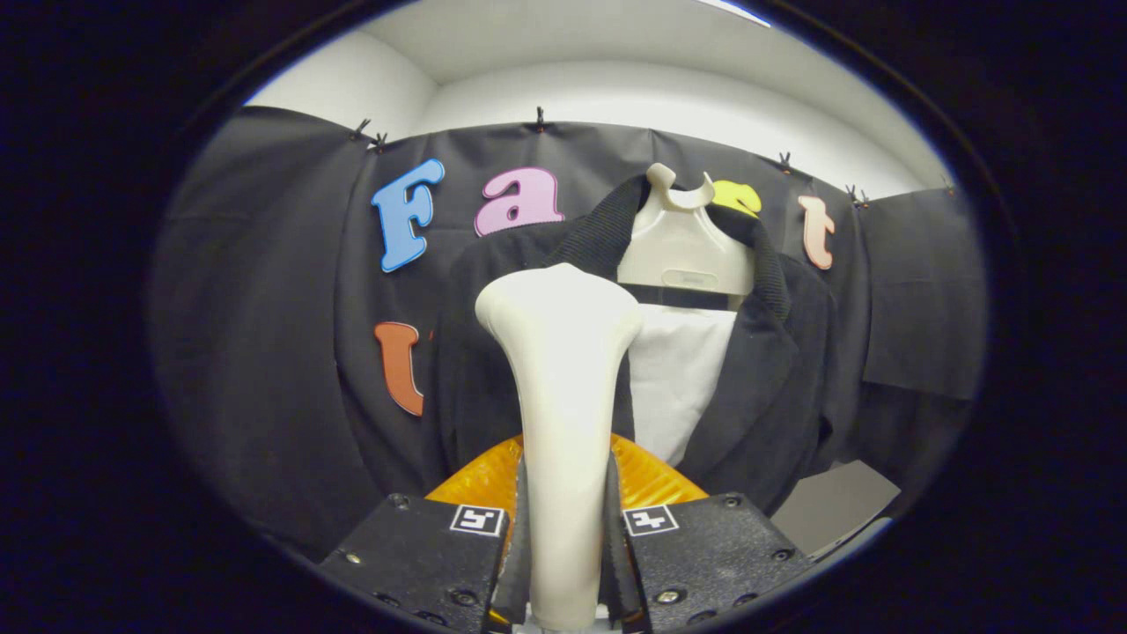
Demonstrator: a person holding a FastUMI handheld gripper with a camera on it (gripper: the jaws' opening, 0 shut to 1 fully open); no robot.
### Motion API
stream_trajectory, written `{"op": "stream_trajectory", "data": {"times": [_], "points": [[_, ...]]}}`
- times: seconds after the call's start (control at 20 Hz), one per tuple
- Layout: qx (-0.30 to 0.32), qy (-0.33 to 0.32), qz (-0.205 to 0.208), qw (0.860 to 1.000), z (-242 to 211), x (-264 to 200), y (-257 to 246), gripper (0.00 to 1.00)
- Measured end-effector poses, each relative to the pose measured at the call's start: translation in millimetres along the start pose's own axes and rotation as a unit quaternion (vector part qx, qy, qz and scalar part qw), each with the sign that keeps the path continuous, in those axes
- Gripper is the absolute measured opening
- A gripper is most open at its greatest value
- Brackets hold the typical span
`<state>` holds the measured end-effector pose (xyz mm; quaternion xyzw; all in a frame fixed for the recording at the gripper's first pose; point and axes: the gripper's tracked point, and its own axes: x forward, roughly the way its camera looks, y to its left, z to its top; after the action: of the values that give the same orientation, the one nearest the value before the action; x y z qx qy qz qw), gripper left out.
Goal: Iron the clothes twice with a garment steamer, once on the left side and once on the right side.
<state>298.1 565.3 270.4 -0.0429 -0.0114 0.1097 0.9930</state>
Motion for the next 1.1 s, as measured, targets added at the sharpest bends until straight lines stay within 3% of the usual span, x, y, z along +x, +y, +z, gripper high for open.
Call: {"op": "stream_trajectory", "data": {"times": [1.1], "points": [[-0.013,0.073,-0.014,0.997,-160.7,-19.8,0.2,0.36]]}}
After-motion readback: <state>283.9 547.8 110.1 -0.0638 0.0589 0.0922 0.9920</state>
